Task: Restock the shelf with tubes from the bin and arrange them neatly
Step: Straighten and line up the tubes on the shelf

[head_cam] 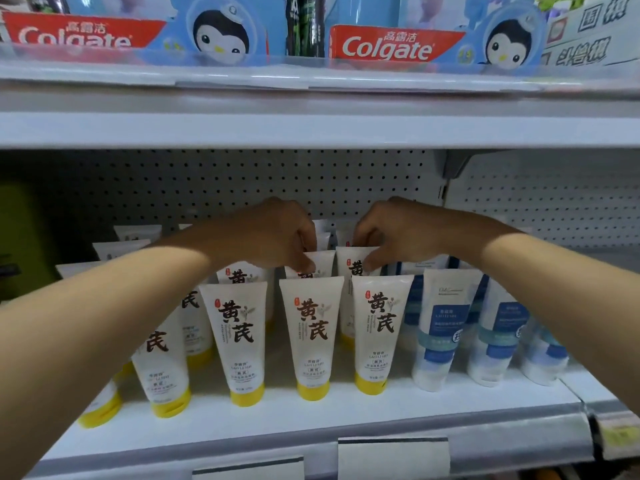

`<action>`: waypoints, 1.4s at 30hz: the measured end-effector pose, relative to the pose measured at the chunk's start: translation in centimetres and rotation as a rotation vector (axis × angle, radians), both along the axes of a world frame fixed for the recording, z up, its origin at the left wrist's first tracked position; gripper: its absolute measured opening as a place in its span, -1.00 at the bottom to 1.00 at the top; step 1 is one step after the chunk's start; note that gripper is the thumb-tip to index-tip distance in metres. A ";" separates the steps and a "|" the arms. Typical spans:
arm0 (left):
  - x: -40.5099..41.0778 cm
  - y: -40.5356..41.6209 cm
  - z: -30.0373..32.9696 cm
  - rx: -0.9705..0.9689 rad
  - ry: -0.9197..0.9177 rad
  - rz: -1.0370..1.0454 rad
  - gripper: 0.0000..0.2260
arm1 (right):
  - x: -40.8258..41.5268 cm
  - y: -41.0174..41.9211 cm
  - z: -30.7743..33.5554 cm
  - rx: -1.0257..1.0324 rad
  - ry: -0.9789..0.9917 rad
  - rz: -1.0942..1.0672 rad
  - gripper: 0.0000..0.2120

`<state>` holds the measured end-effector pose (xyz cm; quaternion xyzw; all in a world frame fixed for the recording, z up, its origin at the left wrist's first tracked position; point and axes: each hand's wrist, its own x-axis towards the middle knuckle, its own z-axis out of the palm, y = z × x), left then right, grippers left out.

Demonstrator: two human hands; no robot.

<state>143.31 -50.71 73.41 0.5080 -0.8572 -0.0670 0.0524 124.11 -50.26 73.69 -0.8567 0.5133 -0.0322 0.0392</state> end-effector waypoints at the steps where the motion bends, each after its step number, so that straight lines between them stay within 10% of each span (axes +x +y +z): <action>1: -0.1 -0.1 -0.2 -0.003 -0.022 -0.009 -0.74 | 0.1 -0.2 -0.2 0.005 0.016 0.012 -0.80; 29: -0.7 -0.3 -1.3 -0.007 -0.054 -0.071 -0.83 | -1.6 0.1 1.0 -0.075 -0.198 -0.089 -0.79; 42: 1.2 -3.7 1.0 -0.063 0.205 0.064 -0.75 | -0.7 -3.4 0.6 -0.052 -0.065 -0.087 -0.69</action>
